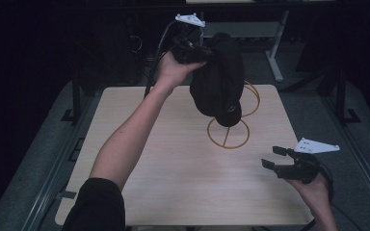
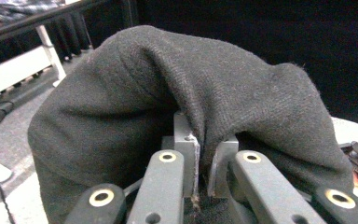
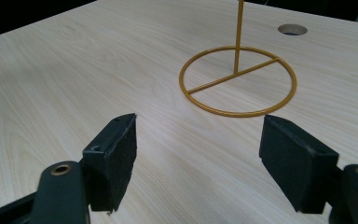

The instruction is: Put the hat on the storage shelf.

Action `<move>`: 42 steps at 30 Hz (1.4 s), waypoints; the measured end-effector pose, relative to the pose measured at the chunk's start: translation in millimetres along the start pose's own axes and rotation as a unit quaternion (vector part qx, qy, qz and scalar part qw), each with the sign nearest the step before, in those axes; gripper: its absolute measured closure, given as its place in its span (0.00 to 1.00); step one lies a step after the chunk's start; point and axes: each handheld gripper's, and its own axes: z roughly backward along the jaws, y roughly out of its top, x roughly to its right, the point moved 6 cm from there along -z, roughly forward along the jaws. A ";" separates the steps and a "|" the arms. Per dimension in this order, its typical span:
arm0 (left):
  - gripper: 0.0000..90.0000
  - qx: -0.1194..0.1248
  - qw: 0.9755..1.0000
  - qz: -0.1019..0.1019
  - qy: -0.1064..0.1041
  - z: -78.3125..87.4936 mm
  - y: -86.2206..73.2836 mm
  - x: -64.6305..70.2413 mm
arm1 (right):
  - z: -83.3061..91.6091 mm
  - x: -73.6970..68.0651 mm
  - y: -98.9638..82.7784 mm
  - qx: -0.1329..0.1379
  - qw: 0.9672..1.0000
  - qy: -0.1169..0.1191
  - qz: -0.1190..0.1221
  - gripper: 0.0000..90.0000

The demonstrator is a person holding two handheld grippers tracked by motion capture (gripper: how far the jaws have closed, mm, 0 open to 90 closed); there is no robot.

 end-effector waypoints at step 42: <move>0.56 -0.078 0.997 -0.005 -0.023 -49.6 -15.5 24.3 | -2.5 1.3 -6.9 -0.011 1.000 -0.010 -0.002 0.29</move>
